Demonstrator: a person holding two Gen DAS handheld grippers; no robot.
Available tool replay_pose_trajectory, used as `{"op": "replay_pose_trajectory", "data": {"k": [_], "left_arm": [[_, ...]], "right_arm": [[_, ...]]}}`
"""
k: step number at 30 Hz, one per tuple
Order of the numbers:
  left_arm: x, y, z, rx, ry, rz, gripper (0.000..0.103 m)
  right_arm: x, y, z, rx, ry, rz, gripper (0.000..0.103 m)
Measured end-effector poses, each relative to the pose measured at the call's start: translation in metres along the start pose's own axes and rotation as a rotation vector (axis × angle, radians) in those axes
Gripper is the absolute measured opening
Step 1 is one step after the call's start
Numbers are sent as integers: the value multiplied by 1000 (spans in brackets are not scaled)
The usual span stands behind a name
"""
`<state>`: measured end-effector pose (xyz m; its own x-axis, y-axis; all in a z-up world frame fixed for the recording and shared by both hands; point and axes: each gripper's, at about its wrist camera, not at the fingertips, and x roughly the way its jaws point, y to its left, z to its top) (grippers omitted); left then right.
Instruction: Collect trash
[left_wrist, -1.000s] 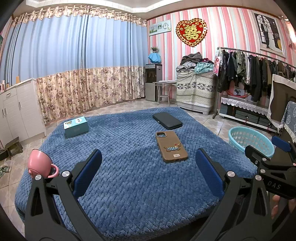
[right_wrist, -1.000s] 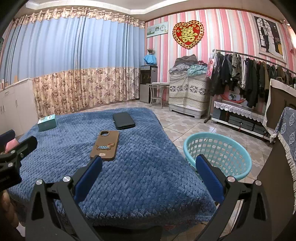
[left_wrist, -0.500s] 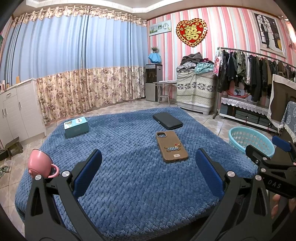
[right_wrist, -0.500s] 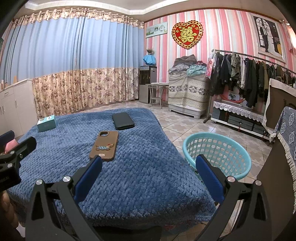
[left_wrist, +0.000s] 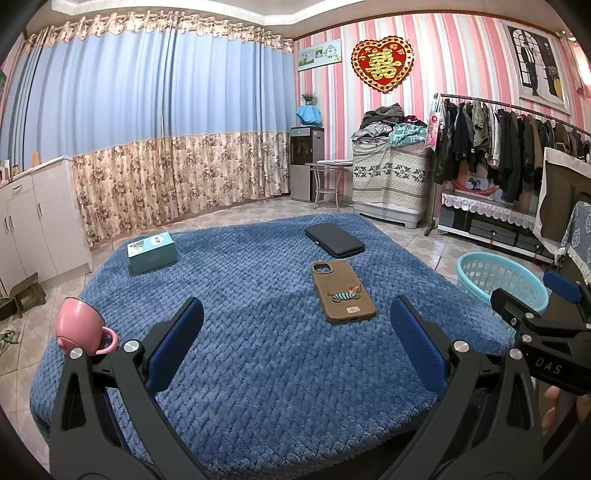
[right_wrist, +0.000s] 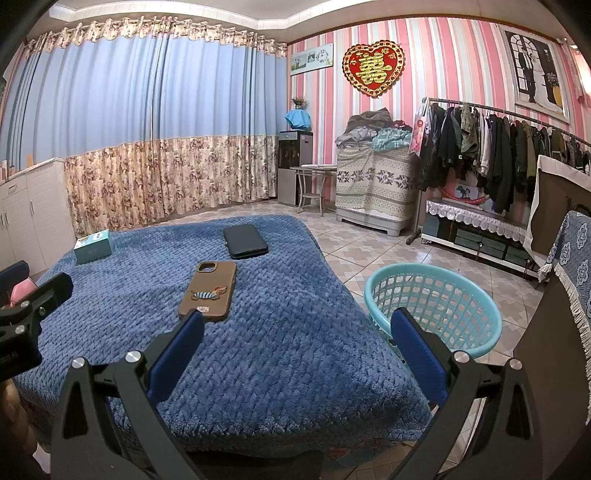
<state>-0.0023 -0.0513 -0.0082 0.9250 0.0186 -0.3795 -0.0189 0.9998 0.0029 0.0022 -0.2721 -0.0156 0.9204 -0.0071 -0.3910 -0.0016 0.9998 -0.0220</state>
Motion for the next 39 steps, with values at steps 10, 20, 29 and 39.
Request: {"op": "replay_pose_trajectory", "data": {"k": [10, 20, 29, 39], "left_arm": [[1, 0, -1, 2, -1, -1, 98], [0, -1, -1, 3, -3, 1, 98], [0, 0, -2, 4, -5, 1, 98], [0, 0, -2, 5, -6, 0, 98]], "right_arm": [[0, 0, -1, 0, 0, 0, 99], [0, -1, -1, 2, -1, 0, 99], [0, -1, -1, 2, -2, 0, 99], [0, -2, -1, 2, -3, -1, 99]]}}
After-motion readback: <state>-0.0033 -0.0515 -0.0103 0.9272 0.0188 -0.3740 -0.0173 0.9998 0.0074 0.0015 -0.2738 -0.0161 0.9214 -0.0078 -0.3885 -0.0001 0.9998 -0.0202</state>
